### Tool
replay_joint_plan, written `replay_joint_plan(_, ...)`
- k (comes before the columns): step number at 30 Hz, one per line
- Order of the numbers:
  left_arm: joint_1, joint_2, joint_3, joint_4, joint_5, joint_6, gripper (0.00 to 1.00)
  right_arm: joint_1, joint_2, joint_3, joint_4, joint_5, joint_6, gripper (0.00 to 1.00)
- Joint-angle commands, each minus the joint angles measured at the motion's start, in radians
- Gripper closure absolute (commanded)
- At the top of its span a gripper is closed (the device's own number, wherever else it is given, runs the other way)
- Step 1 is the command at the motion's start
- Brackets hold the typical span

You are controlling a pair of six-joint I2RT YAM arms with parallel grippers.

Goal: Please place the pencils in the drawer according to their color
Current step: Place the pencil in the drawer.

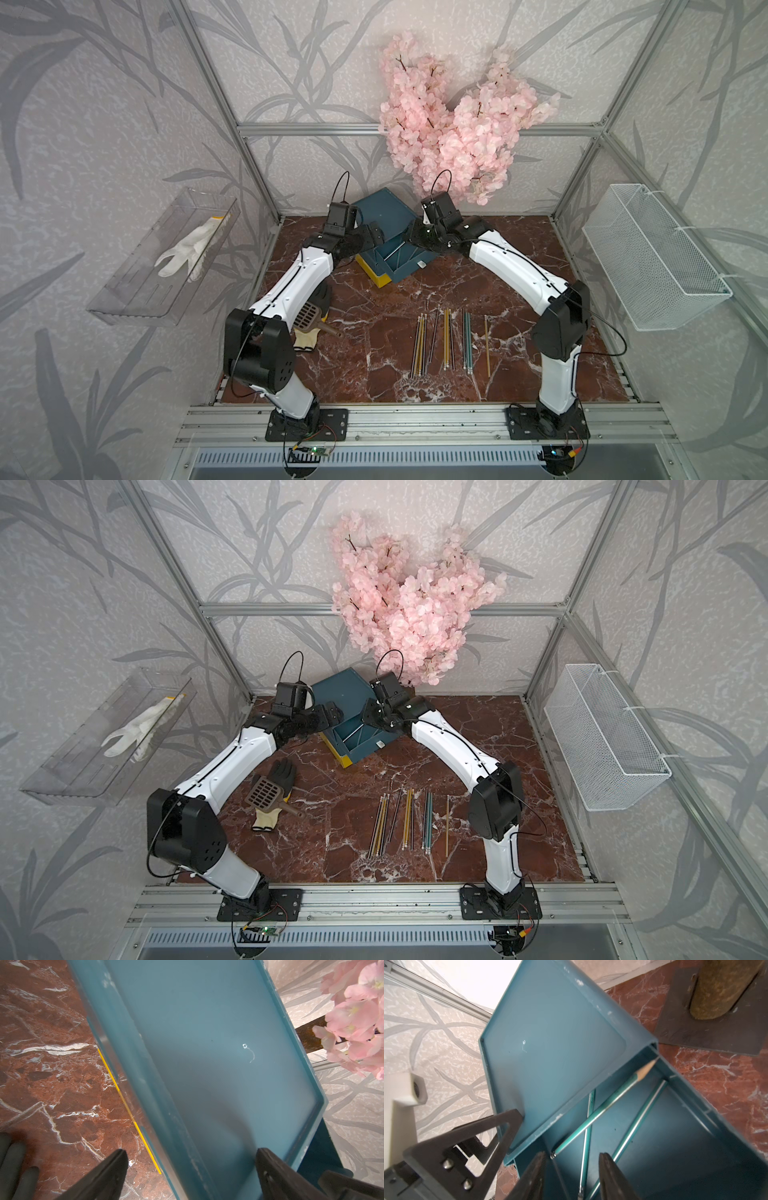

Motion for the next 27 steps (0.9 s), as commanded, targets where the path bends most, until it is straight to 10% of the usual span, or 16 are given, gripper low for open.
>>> replay_joint_plan(1, 0.003, -0.026, -0.010, 0.001, -0.009, 0.008, 0.00, -0.006, 0.046, 0.058, 0.029, 0.017, -0.002, 0.55)
replay_joint_plan(27, 0.004, -0.026, -0.005, 0.007, -0.002, 0.002, 0.00, -0.006, 0.052, 0.173, -0.137, 0.038, 0.014, 0.56)
